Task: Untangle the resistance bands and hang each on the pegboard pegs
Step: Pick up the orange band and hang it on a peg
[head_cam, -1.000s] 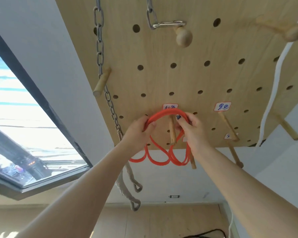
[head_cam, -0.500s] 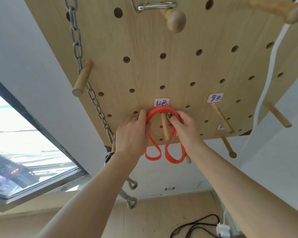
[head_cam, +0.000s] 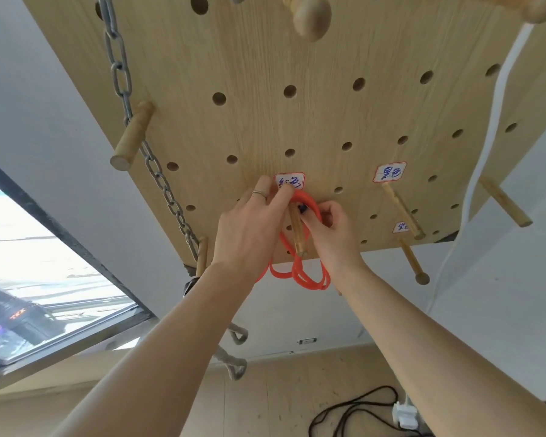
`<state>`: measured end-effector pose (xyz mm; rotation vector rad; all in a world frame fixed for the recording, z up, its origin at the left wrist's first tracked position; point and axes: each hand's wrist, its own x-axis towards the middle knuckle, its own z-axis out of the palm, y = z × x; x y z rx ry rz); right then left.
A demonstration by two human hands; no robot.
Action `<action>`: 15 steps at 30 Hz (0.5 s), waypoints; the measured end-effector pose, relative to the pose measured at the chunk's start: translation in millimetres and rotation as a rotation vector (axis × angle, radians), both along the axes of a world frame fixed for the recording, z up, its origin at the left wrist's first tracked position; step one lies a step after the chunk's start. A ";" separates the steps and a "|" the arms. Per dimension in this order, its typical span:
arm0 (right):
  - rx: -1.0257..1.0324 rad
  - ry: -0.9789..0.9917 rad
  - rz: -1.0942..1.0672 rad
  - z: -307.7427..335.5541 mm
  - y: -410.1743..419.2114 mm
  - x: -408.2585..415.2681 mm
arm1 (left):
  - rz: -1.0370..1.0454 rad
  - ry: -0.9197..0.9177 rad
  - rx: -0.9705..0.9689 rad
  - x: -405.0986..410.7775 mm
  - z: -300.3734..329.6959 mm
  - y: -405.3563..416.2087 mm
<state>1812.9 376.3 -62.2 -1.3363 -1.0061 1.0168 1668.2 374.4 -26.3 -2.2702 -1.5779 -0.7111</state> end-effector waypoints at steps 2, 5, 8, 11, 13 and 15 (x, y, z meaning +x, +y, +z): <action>0.000 -0.007 -0.009 -2.3 0.3 0.6 | -0.012 0.022 0.029 -0.1 1.6 5.4; 0.014 -0.001 -0.008 -1.5 1.3 2.3 | -0.031 0.021 0.039 -2.7 4.4 13.4; 0.055 -0.017 0.010 3.6 -1.9 3.3 | -0.059 -0.031 0.018 -4.7 8.0 18.3; 0.132 -0.113 -0.044 5.0 -4.7 3.8 | -0.115 -0.077 -0.002 -4.6 10.8 19.3; 0.255 -0.308 -0.116 3.5 -3.6 5.3 | -0.177 -0.082 -0.007 -4.1 11.5 19.4; 0.388 -0.491 -0.167 3.1 -0.3 6.0 | -0.222 -0.073 -0.006 -5.2 12.5 22.0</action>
